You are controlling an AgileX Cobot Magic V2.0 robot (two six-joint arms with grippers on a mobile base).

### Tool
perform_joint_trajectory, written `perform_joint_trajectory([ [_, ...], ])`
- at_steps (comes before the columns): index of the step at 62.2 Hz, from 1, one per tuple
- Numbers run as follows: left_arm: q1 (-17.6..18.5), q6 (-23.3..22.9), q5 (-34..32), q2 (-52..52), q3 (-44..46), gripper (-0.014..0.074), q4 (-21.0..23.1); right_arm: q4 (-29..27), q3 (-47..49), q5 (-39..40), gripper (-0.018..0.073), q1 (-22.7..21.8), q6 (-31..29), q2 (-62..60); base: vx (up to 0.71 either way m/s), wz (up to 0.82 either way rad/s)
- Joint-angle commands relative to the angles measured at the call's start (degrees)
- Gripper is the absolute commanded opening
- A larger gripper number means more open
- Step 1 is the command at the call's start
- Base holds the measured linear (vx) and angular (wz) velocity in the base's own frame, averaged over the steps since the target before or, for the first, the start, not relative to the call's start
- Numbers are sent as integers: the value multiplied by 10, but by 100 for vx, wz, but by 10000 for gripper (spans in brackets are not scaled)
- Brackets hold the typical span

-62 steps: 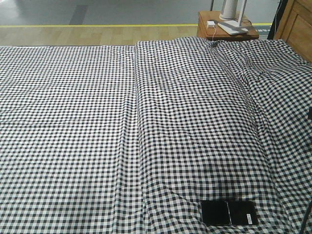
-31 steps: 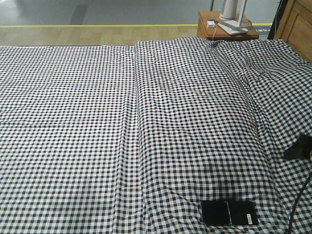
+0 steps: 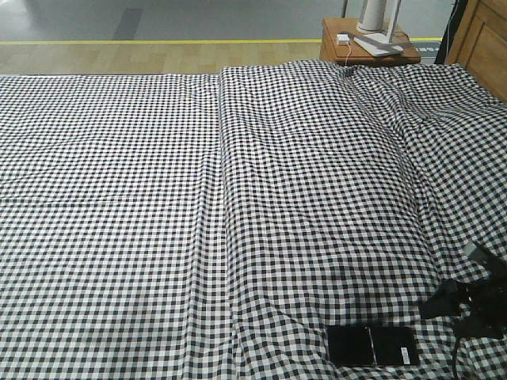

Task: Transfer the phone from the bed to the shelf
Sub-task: 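Lower the right gripper over the black phone on the bed, then close the right gripper on the black phone's edge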

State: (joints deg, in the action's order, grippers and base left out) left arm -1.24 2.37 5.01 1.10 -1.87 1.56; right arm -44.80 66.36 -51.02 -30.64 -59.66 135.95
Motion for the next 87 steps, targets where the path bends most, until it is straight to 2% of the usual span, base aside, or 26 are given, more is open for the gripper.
perform_joint_trajectory([
  [1, -2, -5, -41, 4, 14, 1, 6, -15, 45, -47, 629, -3, -10, 10, 0, 0],
  [14, -2, -5, -41, 4, 14, 1, 6, -31, 112, -107, 617, -3, -26, 83, 0, 0],
  [30, -2, -5, -41, 4, 14, 1, 6, -31, 163, -118, 605, -3, -32, 140, 0, 0],
  [45, -2, -5, -41, 4, 14, 1, 6, -57, 172, -138, 596, -3, -69, 177, 0, 0],
  [67, -2, -5, -41, 4, 14, 1, 6, -68, 172, -123, 595, -3, -104, 224, 0, 0],
  [87, -2, -5, -41, 4, 14, 1, 6, -164, 172, -179, 595, -3, -156, 248, 0, 0],
])
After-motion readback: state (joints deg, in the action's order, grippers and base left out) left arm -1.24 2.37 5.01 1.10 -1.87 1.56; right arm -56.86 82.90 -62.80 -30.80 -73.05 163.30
